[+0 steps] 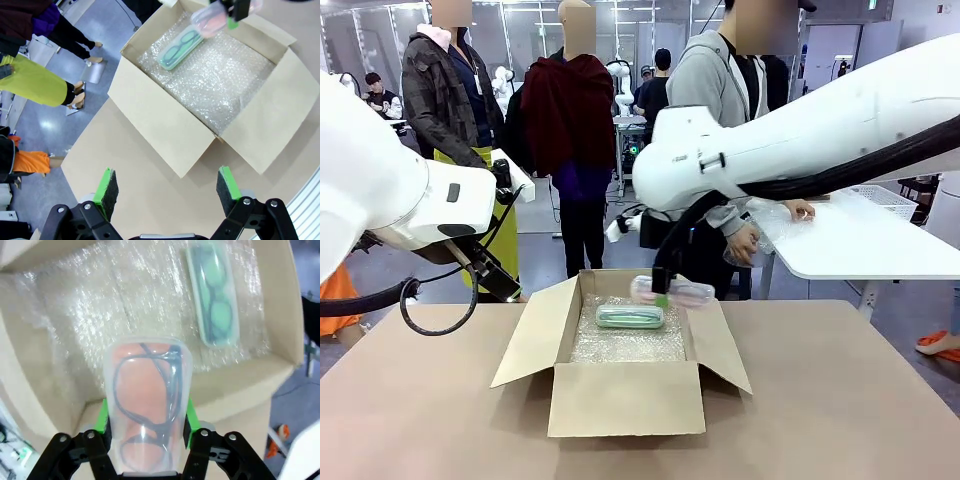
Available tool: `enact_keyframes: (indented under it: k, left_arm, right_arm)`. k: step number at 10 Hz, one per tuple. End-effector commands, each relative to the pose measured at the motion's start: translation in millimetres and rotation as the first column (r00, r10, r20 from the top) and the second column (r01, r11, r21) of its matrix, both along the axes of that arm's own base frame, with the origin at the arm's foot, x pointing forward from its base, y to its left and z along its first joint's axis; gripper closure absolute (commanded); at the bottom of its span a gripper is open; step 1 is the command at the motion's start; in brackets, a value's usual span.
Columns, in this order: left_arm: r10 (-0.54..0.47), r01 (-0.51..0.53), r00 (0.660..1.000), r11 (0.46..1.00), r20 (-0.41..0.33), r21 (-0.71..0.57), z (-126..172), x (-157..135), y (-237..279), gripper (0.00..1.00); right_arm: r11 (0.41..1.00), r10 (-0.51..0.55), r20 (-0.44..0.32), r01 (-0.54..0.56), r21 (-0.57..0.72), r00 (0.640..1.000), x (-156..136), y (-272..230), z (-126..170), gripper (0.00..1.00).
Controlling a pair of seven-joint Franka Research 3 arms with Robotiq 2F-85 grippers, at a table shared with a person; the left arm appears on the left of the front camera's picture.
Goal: Pack the glasses set securely to prepare it for shipping.
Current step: Put the Glasses case from the right side of the table into the Package Box.
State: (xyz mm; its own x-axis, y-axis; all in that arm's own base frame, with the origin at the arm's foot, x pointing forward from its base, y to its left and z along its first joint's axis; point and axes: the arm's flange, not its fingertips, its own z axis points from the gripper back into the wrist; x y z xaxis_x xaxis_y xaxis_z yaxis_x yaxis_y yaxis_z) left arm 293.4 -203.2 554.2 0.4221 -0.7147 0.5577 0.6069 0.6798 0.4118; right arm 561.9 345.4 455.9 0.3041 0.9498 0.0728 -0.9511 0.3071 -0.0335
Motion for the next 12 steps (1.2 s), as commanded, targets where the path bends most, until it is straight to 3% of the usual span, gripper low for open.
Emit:
enact_keyframes:
  k: [1, 5, 9, 12]
  left_arm:
    - [-0.011, 0.011, 1.000, 1.000, 0.006, 0.014, 0.6, -0.3, 1.3, 0.00]
    - [-0.011, 0.011, 1.000, 1.000, 0.006, 0.014, 0.6, -0.3, 1.3, 0.00]
    - [-0.011, 0.011, 1.000, 1.000, 0.006, 0.014, 0.6, -0.3, 1.3, 0.00]
    - [-0.011, 0.011, 1.000, 1.000, 0.006, 0.014, 0.6, -0.3, 1.3, 0.00]
  right_arm:
    - [0.999, 0.045, -0.007, -0.045, 0.016, 0.999, 14.9, 23.3, -3.4, 0.36]
    - [0.994, 0.106, -0.090, -0.104, 0.032, 0.990, 33.2, 50.6, -44.1, 0.36]
    - [0.991, 0.130, -0.142, -0.132, -0.006, 0.981, 28.3, 69.4, -91.6, 0.36]
    - [0.989, 0.142, -0.170, -0.148, -0.025, 0.975, 22.8, 69.9, -107.3, 0.36]
